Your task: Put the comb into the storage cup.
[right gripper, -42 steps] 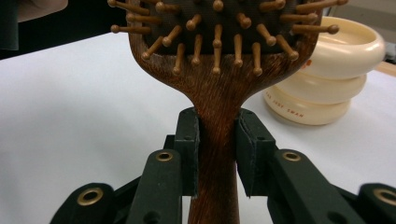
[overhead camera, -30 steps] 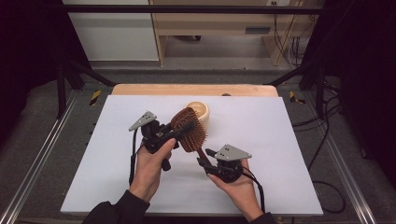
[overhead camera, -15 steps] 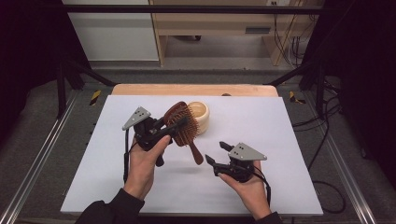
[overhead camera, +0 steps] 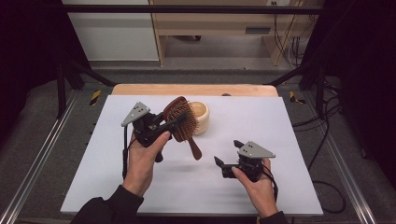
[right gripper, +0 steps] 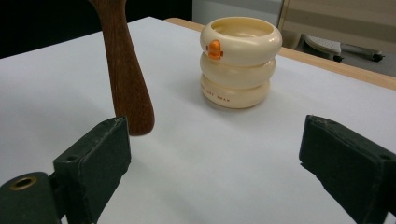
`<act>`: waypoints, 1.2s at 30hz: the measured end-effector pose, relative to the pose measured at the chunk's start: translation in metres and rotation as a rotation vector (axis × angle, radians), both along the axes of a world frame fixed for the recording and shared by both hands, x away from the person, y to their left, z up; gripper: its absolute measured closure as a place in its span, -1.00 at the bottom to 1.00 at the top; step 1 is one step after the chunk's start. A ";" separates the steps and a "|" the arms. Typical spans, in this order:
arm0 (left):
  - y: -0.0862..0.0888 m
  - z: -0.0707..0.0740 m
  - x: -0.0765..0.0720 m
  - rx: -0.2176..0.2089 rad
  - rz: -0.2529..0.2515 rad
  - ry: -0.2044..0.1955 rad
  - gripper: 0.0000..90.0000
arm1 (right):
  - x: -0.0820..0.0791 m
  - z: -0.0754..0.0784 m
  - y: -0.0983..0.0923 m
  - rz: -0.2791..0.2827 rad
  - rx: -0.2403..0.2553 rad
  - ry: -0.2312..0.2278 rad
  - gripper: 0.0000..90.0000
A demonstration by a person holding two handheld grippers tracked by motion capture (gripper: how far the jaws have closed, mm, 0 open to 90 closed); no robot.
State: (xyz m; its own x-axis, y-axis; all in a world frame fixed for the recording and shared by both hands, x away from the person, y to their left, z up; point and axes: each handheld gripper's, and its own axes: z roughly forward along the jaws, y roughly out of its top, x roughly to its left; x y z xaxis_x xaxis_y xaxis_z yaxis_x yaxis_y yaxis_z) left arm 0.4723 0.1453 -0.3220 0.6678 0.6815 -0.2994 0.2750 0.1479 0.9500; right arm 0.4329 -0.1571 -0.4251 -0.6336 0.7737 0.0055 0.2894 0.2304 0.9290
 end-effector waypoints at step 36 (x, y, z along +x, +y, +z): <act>-0.004 0.047 0.038 -0.025 0.058 -0.063 0.16 | 0.001 -0.013 -0.034 -0.098 -0.053 -0.081 -0.88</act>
